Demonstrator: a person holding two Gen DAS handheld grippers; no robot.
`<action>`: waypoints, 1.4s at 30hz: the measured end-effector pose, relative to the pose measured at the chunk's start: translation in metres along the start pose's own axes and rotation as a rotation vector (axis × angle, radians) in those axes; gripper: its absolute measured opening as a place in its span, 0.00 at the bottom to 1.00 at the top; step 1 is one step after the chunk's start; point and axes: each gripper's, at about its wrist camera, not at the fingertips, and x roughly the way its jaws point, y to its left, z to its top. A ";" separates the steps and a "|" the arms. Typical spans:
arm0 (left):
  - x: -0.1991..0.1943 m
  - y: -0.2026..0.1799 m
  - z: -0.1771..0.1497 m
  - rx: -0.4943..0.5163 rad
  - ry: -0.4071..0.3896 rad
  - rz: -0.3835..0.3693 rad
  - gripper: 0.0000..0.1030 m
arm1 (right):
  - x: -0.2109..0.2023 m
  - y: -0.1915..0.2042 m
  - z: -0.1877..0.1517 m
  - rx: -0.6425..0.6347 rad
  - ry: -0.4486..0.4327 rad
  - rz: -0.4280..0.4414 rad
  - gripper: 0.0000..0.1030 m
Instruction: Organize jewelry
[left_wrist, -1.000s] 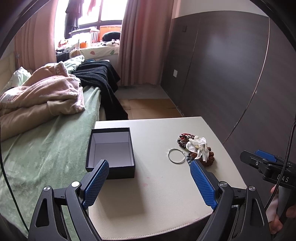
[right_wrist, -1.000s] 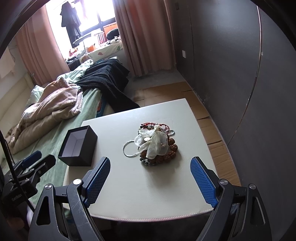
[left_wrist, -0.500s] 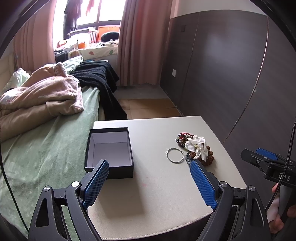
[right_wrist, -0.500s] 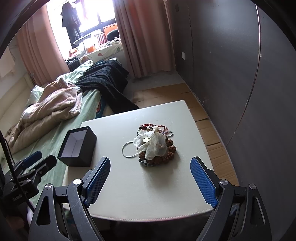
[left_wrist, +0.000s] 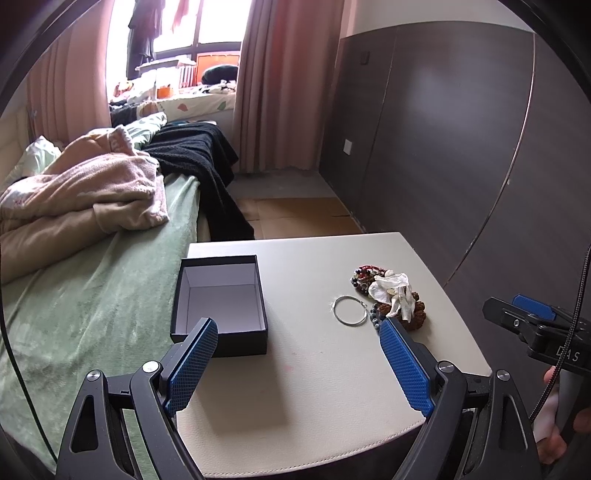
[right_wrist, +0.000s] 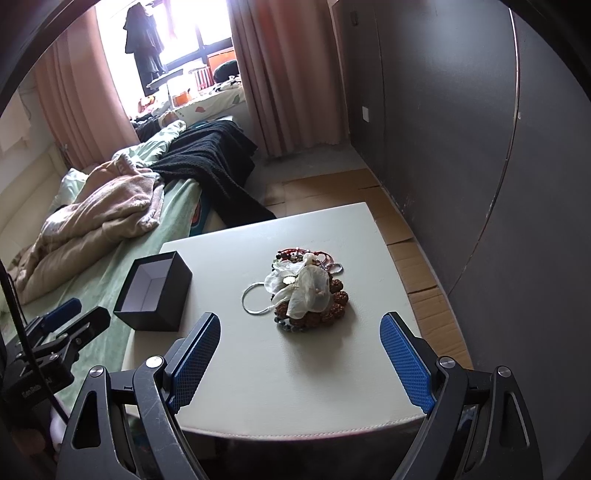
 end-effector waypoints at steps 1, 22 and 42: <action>0.000 0.000 0.000 0.000 0.000 0.000 0.87 | 0.000 0.000 0.000 0.000 0.000 -0.001 0.86; 0.035 -0.029 0.012 0.013 0.002 -0.036 0.87 | 0.019 -0.076 0.020 0.243 0.009 -0.011 0.86; 0.112 -0.110 0.055 0.100 0.147 -0.167 0.74 | 0.058 -0.139 0.026 0.529 0.040 0.030 0.86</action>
